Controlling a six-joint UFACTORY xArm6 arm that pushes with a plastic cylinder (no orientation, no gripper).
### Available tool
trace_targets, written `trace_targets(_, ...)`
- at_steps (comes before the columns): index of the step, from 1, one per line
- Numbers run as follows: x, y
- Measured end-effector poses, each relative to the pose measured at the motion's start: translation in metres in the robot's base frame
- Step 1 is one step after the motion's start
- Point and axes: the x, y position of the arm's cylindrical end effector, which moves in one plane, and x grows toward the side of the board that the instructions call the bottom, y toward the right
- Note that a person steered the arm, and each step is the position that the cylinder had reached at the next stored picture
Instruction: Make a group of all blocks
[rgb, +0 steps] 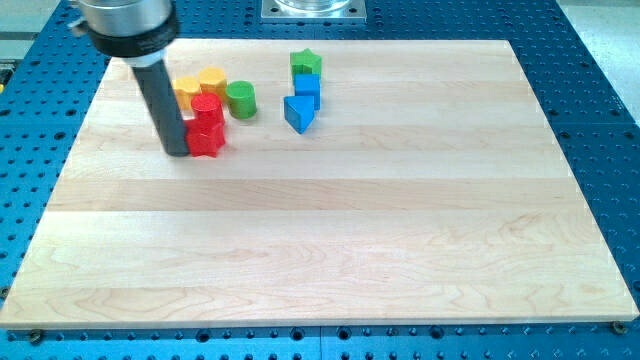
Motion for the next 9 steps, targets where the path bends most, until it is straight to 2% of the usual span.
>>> trace_targets(2, 0.004, 0.026)
trace_targets(3, 0.018, 0.027)
trace_targets(6, -0.013, 0.091)
trace_targets(7, 0.002, 0.105)
trace_targets(8, 0.015, 0.177)
trace_targets(9, -0.019, 0.185)
